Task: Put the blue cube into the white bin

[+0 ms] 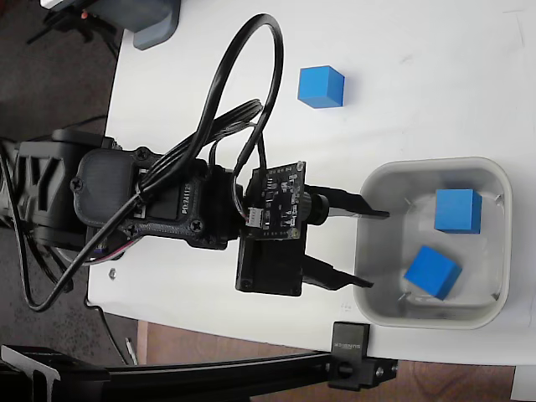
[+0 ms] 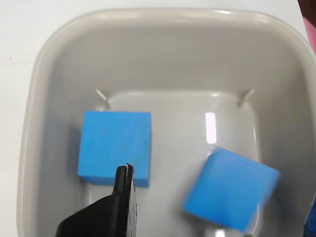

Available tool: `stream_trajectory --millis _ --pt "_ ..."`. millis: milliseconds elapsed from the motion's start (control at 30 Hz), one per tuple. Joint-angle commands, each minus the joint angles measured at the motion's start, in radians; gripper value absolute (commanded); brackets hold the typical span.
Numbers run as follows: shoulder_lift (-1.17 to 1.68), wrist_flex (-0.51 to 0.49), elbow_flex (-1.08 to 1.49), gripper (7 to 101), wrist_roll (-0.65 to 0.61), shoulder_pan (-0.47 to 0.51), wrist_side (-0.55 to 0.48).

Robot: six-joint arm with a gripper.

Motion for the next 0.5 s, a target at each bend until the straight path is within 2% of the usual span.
stream_trajectory --millis 33,267,500 --pt "0.133 0.0 -0.003 100.0 -0.003 -0.015 0.015" --pt "0.413 -0.058 0.331 100.0 0.011 -0.044 0.005" --pt "0.678 -0.089 0.652 100.0 0.035 -0.155 0.04"
